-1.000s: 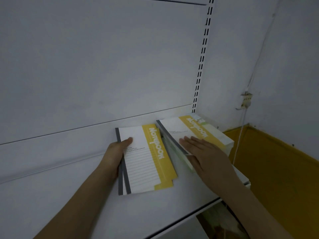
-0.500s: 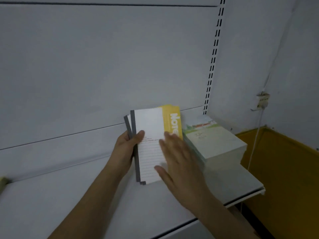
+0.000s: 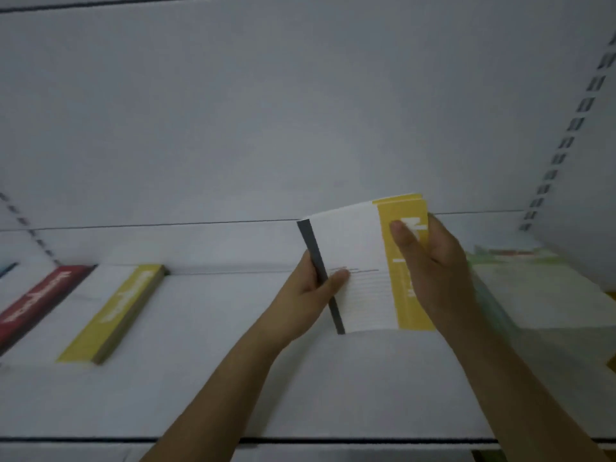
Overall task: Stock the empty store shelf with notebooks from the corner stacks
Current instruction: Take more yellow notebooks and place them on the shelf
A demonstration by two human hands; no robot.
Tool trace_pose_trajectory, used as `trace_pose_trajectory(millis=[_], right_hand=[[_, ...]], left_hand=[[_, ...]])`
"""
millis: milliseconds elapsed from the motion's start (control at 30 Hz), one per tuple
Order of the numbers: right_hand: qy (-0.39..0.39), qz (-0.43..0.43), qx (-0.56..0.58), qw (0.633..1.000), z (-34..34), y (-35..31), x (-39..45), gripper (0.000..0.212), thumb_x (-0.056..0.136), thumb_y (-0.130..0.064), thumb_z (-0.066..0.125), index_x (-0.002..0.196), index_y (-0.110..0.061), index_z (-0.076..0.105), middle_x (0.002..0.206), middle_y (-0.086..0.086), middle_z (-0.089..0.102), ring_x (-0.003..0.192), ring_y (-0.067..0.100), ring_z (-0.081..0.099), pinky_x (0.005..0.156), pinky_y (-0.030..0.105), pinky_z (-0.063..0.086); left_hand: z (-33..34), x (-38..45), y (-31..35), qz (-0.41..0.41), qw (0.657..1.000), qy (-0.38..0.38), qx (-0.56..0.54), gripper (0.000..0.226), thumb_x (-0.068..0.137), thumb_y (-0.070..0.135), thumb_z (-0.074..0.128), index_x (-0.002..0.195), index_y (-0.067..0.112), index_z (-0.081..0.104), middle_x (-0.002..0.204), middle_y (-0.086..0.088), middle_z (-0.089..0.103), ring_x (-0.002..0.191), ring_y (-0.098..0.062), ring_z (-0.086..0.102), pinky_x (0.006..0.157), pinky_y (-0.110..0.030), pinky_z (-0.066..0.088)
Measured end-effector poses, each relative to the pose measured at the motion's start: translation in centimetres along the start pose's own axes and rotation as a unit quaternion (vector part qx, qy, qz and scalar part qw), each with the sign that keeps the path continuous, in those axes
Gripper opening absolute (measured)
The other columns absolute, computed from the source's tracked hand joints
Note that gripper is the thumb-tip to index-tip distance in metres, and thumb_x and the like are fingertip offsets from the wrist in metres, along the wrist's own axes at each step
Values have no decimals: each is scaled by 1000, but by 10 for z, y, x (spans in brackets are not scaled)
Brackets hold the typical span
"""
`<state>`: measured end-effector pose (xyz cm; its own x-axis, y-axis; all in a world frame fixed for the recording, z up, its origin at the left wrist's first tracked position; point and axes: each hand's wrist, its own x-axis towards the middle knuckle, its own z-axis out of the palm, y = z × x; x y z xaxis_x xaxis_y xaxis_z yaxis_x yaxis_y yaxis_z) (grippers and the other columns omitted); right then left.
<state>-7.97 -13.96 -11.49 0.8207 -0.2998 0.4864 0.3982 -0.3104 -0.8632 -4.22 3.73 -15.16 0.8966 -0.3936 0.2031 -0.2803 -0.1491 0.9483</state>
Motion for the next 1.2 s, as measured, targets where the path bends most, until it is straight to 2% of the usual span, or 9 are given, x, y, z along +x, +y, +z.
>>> trace_pose_trajectory(millis=[67,200,300,600,767,833,900,1033,1200], right_hand=[[-15,6,46,999,28,-11,10,14,95,-31,57,88,-21,63,72,-18,67,65,-3,59,63,14,47],[-11,107,195,975,109,-20,22,13,93,-33,61,86,-24,67,80,-7,72,76,17,66,74,37,54],[-39,188,252,949,175,-25,16,15,96,-29,56,90,-20,66,82,-6,71,76,15,66,75,37,54],[-153,264,198,931,325,-47,-22,20,100,-20,45,85,-20,58,81,-2,66,72,17,62,72,35,52],[-157,240,139,948,374,-55,-27,18,97,-20,45,86,-20,59,85,-1,67,74,18,64,69,32,51],[-162,219,83,959,392,-49,-24,16,95,-22,47,91,-17,60,90,3,68,81,22,64,77,36,51],[-179,185,-46,965,404,-32,-26,16,96,-24,47,93,-12,58,93,7,65,84,24,60,74,32,44],[-194,71,-336,919,415,15,-54,53,93,-44,31,91,-2,63,102,22,65,100,37,57,86,40,41],[-219,26,-383,897,418,22,-58,47,94,-46,34,87,-10,64,102,15,66,104,34,56,91,38,40]], left_hand=[[-21,-20,-12,-8,999,26,44,48,96,18,59,134,32,36,132,15,56,120,1,54,101,-29,46],[-71,-77,-24,-5,988,116,104,90,90,11,66,152,34,5,151,21,33,131,5,42,97,-25,50],[-120,-120,-31,-29,963,166,212,109,85,23,74,152,40,-10,148,20,26,107,-4,57,83,-22,54],[-258,-198,-36,-37,933,261,246,84,74,31,82,140,49,34,118,25,54,94,-2,57,70,-16,50],[-328,-207,-46,-17,930,240,278,72,72,39,81,130,49,40,107,26,57,89,3,55,68,-9,45],[-357,-205,-57,-42,926,205,314,79,68,59,74,136,47,37,122,28,50,107,5,49,82,-10,44],[-383,-201,-74,-80,891,156,418,93,65,79,61,145,42,32,135,23,39,123,3,32,101,-20,35],[-403,-200,-104,-93,847,110,512,100,68,93,40,148,33,34,149,14,31,138,-10,19,115,-35,17],[-405,-201,-118,-48,838,119,531,91,74,92,31,141,33,47,146,15,39,136,-11,29,114,-34,22]])
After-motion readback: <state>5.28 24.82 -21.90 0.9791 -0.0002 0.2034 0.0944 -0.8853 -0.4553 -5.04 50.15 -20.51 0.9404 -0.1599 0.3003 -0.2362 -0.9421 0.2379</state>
